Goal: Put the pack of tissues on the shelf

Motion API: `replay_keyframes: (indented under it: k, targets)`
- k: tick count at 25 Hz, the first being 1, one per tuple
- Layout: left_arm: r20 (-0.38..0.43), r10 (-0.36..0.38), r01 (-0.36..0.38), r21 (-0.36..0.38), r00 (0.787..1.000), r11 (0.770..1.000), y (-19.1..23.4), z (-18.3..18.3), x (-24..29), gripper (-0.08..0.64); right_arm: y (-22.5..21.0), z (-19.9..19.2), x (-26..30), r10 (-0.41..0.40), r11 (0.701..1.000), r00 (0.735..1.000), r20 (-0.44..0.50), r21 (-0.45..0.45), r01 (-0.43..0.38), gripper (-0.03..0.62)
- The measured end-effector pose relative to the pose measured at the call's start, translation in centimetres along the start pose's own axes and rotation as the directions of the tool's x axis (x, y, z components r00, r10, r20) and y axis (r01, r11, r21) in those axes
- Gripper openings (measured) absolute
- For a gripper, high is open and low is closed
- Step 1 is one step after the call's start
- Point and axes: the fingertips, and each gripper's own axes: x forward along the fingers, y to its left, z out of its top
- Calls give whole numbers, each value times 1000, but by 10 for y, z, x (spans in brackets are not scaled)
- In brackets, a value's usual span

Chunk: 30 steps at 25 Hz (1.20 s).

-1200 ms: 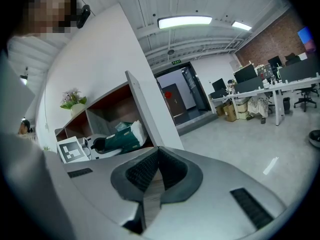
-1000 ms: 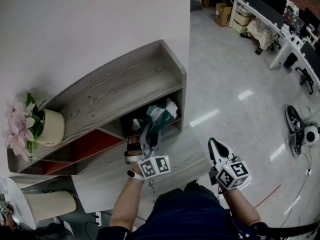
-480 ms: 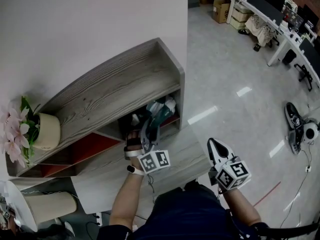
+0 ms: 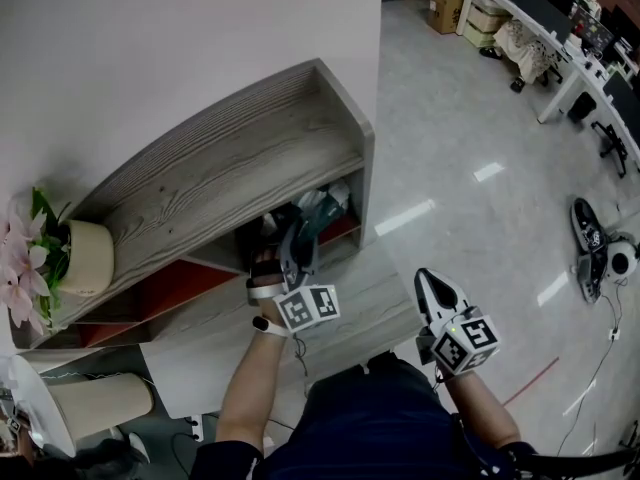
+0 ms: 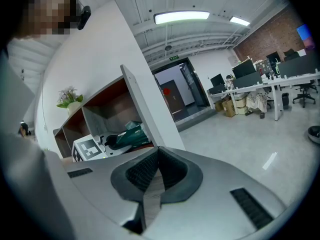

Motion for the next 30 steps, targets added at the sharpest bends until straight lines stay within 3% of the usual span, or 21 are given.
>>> replay_keyframes:
  k: [16,24,30]
  targets:
    - [-6,-8,8,24,1000,1000,-1,-1,4,189,2,-1,5,9,1000,1000,-8,1,-9,11]
    - [-2,7,-7,24,1000,1000,3,1,1,266,4,-3,2,16,1000,1000,-8,7,-16,11]
    - [18,34,-34,23,999,999,10,9,-11,284,5,-2,-1,21,1000,1000,-1,4,-21,11]
